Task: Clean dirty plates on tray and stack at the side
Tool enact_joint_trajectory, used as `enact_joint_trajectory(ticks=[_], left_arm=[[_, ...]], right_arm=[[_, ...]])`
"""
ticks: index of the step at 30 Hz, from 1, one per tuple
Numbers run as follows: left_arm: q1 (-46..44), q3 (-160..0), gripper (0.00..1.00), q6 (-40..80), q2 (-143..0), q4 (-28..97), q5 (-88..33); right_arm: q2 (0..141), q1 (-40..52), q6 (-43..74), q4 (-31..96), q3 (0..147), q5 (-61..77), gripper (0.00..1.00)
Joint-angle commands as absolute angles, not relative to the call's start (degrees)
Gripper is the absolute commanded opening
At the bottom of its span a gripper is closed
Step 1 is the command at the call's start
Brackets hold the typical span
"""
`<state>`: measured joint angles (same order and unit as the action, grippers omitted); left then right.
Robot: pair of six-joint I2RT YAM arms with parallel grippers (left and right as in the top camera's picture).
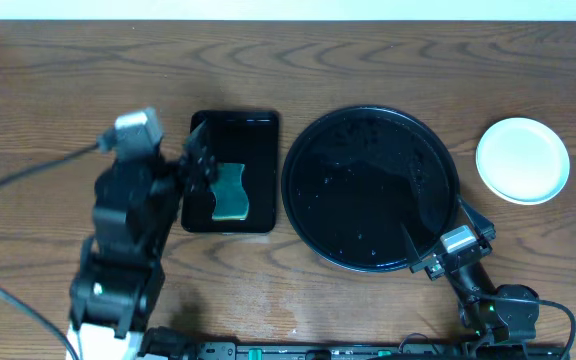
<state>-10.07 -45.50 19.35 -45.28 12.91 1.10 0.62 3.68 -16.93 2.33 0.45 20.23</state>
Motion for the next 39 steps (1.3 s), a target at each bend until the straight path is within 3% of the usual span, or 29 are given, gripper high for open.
enact_joint_trajectory(ticks=[1,10,18,28,39], left_arm=[[-6.59,-36.64,0.82,17.19,-36.71,8.21,-0.03],[0.82,-21.47,0.82,17.15,-12.62,6.04,0.05],[1.87,-11.49,0.82,17.15,0.01,3.16,0.03],[1.87,-0.64,0.82,17.17,-0.08,-11.16,-0.47],[1.91,-0.21,0.82,17.17,-0.08,-7.46,-0.45]], right_arm=[[0.27,4.27,-16.34,2.55,0.32,19.73,0.99],[0.3,4.27,-16.34,2.55,0.32,19.73,0.99],[0.27,4.27,-16.34,2.55,0.32,19.73,0.99],[0.27,4.27,-16.34,2.55,0.32,19.73,0.99],[0.27,4.27,-16.34,2.55,0.32,19.73,0.99]])
